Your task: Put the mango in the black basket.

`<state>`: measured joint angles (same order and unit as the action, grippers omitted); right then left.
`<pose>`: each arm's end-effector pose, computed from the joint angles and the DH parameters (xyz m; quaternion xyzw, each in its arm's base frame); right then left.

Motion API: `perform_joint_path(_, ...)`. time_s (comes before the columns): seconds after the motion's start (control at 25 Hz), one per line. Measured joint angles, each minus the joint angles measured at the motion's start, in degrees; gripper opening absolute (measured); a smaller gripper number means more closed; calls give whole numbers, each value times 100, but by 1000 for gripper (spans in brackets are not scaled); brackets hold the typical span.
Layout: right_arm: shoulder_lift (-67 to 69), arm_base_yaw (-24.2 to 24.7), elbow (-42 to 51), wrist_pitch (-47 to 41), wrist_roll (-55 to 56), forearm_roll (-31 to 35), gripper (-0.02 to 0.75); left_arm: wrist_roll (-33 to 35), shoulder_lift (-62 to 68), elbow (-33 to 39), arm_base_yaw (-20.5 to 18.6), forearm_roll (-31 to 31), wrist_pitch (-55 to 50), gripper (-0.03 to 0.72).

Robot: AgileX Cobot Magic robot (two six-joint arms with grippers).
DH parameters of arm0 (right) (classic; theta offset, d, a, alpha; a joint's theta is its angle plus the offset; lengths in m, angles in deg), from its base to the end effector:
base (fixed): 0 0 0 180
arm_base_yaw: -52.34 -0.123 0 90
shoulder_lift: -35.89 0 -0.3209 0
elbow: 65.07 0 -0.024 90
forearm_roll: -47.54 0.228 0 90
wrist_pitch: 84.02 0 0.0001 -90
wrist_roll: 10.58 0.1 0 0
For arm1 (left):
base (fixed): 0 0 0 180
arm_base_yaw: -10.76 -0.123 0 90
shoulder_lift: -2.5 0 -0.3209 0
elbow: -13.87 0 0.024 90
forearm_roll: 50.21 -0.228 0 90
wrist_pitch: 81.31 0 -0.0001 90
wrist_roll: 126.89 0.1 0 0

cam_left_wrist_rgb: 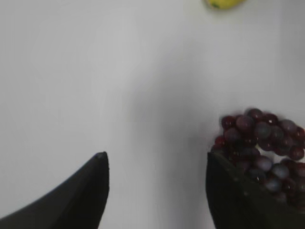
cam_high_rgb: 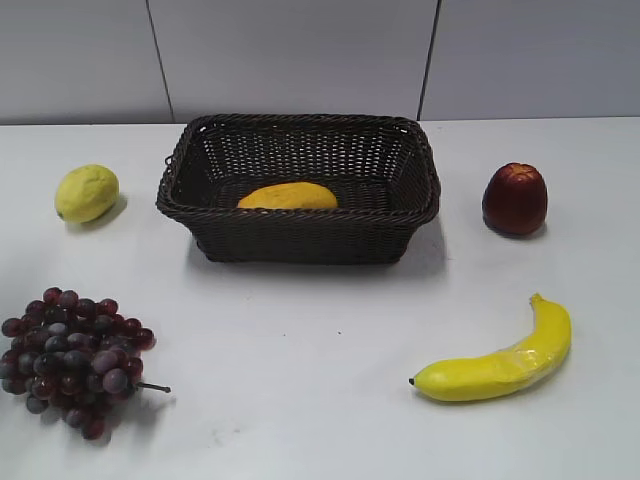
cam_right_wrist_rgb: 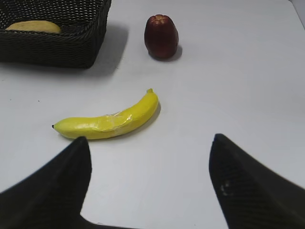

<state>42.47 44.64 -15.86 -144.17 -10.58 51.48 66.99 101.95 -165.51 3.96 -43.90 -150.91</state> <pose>-0.0543 -0.0013 0.2641 -0.0582 0.8453 0.0699 0.5265 0.2984 0.0252 0.3255 0.0470 0.9934 -0.0361 0.0980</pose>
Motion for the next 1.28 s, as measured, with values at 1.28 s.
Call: perform_joint_path(1.28,0,0,0,0,0,0,587,-19,-6150,4031,0,72,269,487)
